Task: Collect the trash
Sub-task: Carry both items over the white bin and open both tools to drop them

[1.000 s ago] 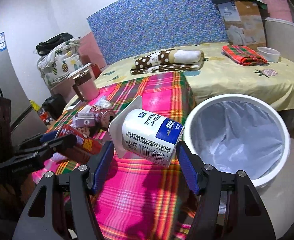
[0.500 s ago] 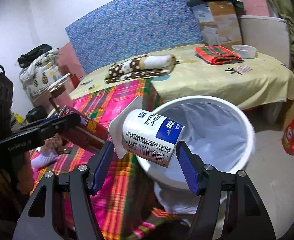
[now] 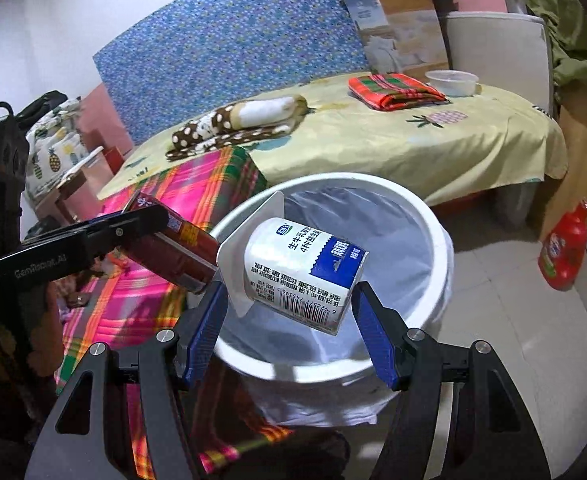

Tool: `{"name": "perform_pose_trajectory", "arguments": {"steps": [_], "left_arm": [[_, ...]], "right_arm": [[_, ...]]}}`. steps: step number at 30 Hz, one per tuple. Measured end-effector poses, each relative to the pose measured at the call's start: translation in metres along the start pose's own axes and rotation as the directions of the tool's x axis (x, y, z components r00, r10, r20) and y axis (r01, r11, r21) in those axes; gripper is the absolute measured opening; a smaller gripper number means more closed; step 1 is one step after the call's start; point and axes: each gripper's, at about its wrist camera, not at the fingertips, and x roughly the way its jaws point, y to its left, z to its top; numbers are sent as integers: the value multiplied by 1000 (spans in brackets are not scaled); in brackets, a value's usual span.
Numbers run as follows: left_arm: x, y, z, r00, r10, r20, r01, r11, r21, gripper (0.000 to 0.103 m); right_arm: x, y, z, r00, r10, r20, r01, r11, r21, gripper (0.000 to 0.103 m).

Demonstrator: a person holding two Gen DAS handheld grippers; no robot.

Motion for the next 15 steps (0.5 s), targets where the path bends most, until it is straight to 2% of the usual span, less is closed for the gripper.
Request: {"name": "perform_pose_trajectory", "arguments": {"steps": [11, 15], "left_arm": [[27, -7, -3, 998, -2, -66, 2, 1000, 6, 56], [28, -6, -3, 998, -2, -60, 2, 1000, 5, 57]], "right_arm": [[9, -13, -4, 997, -63, -54, 63, 998, -17, 66], [12, -14, -4, 995, -71, -74, 69, 997, -26, 67]]}}
